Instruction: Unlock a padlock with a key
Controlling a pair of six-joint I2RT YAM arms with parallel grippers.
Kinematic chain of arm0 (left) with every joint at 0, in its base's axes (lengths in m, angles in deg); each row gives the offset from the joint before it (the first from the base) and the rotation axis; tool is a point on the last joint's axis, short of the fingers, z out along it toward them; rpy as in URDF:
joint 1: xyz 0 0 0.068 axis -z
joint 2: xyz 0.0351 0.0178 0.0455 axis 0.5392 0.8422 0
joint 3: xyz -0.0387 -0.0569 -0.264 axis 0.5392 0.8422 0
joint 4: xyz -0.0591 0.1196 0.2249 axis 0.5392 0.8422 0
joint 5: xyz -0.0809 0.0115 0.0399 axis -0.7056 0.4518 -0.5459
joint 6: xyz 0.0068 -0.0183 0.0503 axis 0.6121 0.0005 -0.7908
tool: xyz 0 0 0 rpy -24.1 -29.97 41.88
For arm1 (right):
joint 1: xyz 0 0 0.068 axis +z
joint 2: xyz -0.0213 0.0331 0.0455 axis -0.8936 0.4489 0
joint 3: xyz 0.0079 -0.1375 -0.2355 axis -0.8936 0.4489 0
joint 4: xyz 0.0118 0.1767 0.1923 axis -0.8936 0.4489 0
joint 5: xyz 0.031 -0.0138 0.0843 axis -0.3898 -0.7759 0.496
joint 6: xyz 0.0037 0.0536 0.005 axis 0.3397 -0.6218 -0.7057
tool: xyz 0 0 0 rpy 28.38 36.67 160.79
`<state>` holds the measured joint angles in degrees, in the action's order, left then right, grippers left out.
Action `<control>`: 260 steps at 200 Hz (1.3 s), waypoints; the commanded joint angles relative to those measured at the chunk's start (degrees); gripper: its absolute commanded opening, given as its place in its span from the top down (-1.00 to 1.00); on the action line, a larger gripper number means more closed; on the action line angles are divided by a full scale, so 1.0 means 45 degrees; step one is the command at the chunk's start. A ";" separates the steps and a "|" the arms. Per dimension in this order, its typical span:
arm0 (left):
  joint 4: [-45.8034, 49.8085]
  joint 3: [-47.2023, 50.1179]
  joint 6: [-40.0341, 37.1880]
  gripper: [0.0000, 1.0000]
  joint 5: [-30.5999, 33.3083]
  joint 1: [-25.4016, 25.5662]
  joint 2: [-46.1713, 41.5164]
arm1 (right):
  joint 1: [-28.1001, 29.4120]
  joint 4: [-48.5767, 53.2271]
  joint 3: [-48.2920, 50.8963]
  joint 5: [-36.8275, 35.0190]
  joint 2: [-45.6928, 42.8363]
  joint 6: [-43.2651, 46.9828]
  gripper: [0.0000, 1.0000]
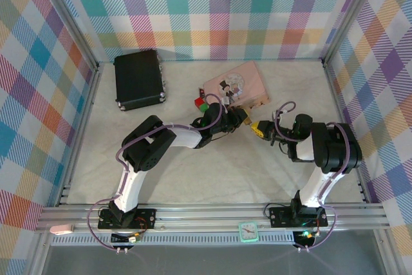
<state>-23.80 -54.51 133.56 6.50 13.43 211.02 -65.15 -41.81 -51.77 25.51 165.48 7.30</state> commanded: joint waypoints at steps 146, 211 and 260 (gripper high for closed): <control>-0.0501 0.0404 0.0877 1.00 -0.2681 0.0935 -0.0874 | -0.0368 0.1858 -0.1165 -0.1897 -0.0432 0.0272 1.00; -0.0529 0.0248 0.0882 1.00 -0.1811 0.1014 -0.0889 | 0.0851 0.1041 0.0281 -0.4786 -0.1269 -0.1503 1.00; -0.0830 0.0192 0.1386 1.00 -0.1155 0.1257 -0.0838 | 0.2045 0.1503 0.0577 -0.6935 -0.2079 -0.1080 1.00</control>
<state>-23.38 -53.61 135.49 9.76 13.39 210.17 -58.14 -35.45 -48.46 6.78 156.67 1.81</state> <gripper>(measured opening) 0.108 0.047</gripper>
